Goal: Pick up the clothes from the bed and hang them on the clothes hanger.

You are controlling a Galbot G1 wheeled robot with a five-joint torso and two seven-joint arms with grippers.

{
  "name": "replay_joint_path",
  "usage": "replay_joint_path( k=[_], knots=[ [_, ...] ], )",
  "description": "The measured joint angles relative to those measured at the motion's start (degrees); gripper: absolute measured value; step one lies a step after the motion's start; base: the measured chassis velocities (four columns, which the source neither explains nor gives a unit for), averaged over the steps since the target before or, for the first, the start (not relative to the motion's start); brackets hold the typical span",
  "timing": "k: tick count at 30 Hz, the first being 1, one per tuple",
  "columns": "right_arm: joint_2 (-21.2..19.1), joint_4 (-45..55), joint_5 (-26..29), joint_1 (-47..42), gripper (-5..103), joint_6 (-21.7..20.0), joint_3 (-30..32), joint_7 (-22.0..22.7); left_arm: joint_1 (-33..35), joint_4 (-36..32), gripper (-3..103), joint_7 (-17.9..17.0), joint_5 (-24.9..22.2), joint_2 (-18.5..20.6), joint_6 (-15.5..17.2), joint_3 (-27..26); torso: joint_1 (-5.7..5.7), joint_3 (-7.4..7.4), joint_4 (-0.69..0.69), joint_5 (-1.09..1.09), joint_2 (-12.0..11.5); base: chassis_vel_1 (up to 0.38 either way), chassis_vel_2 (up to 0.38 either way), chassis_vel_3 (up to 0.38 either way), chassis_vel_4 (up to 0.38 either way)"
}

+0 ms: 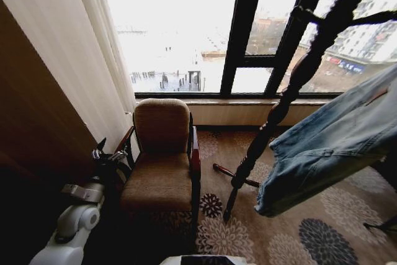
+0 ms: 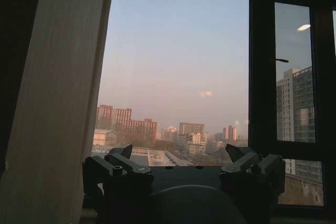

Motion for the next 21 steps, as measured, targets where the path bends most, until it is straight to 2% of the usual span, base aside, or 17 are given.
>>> replay_joint_path(
  k=[9,21],
  knots=[
    [-2.8,-1.9,-0.4,7.0,19,0.0,-7.5,0.1,0.0,0.0,100,0.0,0.0,0.0,0.0,0.0,0.00,0.00,0.01,-0.01,0.0,0.000,0.000,0.000,0.000],
    [-3.9,-4.1,0.4,10.8,19,-0.5,-11.3,0.1,0.0,0.0,100,0.0,0.0,0.0,0.0,0.0,0.00,0.00,0.00,-0.01,0.0,0.000,0.000,0.000,0.000]
  ],
)
